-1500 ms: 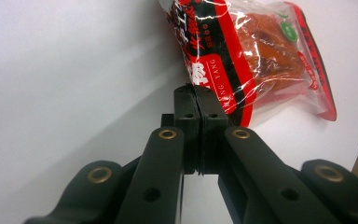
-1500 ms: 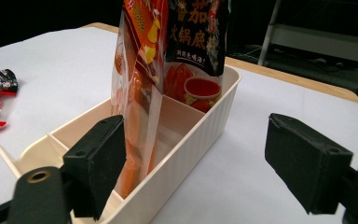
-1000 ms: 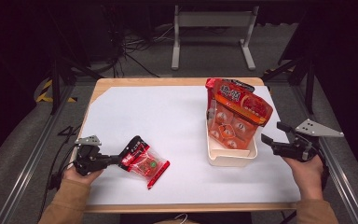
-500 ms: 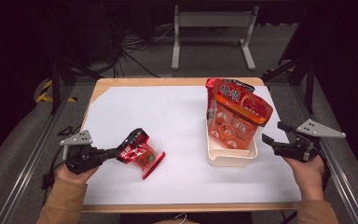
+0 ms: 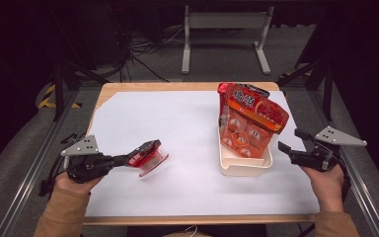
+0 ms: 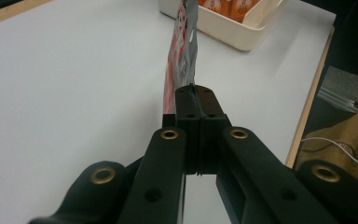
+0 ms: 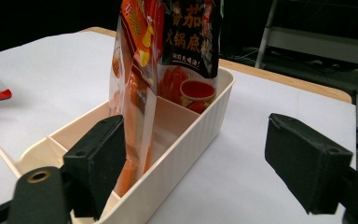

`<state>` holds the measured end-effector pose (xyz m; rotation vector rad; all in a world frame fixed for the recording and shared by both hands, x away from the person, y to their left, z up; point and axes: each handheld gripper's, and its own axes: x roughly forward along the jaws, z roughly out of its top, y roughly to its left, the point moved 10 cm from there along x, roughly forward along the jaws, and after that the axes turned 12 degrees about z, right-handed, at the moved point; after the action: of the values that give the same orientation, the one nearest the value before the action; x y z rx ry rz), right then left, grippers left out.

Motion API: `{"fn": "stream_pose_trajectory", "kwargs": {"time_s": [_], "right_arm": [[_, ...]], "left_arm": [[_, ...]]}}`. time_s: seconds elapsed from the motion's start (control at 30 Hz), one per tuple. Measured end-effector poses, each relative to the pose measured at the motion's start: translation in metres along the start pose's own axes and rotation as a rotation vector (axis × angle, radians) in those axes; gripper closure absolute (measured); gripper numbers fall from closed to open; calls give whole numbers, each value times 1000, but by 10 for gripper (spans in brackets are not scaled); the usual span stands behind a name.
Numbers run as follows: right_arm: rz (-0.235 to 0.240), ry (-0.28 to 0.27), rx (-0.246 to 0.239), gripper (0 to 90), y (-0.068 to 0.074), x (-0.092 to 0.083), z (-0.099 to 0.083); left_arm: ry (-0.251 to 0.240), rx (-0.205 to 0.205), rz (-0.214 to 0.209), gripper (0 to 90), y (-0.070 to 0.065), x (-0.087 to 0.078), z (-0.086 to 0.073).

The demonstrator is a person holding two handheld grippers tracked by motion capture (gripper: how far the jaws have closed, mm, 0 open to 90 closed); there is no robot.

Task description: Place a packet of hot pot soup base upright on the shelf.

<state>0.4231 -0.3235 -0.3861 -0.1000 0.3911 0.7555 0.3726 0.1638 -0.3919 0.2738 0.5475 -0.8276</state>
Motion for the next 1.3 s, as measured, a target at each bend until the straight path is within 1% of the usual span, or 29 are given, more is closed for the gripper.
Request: {"fn": "stream_pose_trajectory", "kwargs": {"time_s": [0.2, 0.27, 0.33, 0.47, 0.53, 0.6, 0.67, 0.73, 0.77, 0.83, 0.87, 0.93, 1.17, 1.3], "right_arm": [[-2, 4, 7, 205, -1, 0, -2], [-3, 5, 7, 205, -2, 1, -2], [-4, 6, 11, 205, -3, 1, -3], [-4, 7, 13, 205, -3, 1, -4], [-4, 8, 21, 205, -3, 0, -5], [-6, 7, 24, 205, -4, 0, -7], [-16, 8, 26, 205, -7, -3, -9], [-19, 8, 28, 205, -7, -3, -10], [-21, 13, 30, 205, -8, -3, -12], [-24, 17, 34, 206, -9, -3, -14], [-24, 17, 35, 206, -9, -3, -15], [-26, 19, 37, 205, -10, -3, -16], [-41, 25, 51, 204, -14, -6, -23], [-52, 38, 65, 199, -17, -6, -30]], "left_arm": [[-10, 28, -10, 900, 1, -6, 12], [-7, 39, -25, 900, -1, -8, 17], [-5, 47, -29, 900, -2, -9, 20], [-9, 81, -34, 900, -5, -11, 30], [-15, 92, -40, 900, -6, -12, 36], [-17, 94, -42, 900, -7, -12, 38], [-16, 106, -50, 900, -8, -12, 45], [-17, 112, -52, 900, -9, -12, 48], [-19, 118, -59, 900, -10, -11, 52], [-19, 121, -63, 900, -10, -11, 55], [-19, 128, -69, 900, -11, -10, 59], [-17, 131, -73, 900, -12, -9, 61], [-21, 159, -96, 900, -17, 0, 76], [-26, 163, -105, 900, -20, 4, 86]]}}
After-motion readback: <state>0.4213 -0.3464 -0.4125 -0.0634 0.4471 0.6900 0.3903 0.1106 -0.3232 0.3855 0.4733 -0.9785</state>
